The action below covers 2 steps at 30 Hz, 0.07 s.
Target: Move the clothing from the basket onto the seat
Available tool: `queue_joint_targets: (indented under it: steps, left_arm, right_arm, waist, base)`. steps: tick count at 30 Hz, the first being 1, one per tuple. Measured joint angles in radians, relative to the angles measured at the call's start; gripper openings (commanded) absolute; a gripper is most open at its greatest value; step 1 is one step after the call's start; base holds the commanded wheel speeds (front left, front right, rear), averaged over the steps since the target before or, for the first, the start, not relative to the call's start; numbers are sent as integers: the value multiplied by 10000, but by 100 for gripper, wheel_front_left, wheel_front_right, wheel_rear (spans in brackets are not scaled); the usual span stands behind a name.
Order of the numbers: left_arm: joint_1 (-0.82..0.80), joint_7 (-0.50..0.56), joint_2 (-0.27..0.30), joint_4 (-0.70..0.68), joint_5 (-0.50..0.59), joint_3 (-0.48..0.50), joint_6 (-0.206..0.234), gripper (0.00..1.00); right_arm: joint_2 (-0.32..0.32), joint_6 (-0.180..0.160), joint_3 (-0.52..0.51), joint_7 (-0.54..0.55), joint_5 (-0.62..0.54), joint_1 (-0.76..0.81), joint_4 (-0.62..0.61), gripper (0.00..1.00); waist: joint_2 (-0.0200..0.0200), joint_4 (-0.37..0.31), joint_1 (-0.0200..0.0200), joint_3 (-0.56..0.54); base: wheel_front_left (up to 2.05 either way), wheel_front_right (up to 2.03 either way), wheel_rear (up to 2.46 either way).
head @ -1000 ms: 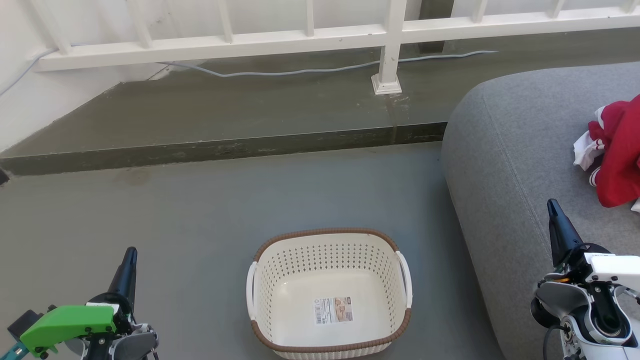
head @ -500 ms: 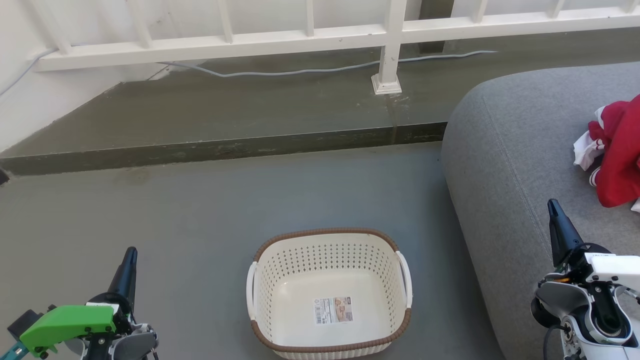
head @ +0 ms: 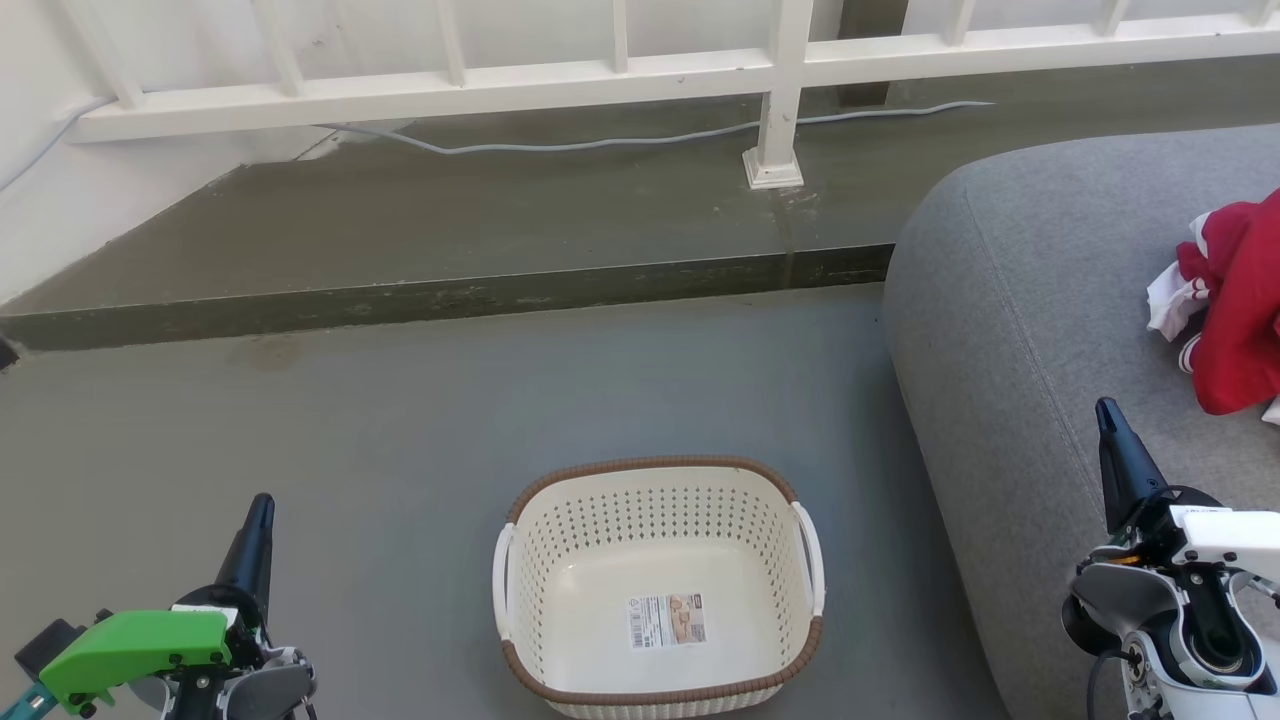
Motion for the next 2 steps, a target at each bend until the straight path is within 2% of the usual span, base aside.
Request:
queue_joint_targets:
  steps: [2]
  left_arm:
    - [-1, 2, -2, 2, 0, 2, -2, 0]
  right_arm:
    - [0, 0, 0, 0, 0, 0, 0, 0]
  waist:
    - [0, 0, 0, 0]
  base:
    - [0, 0, 0]
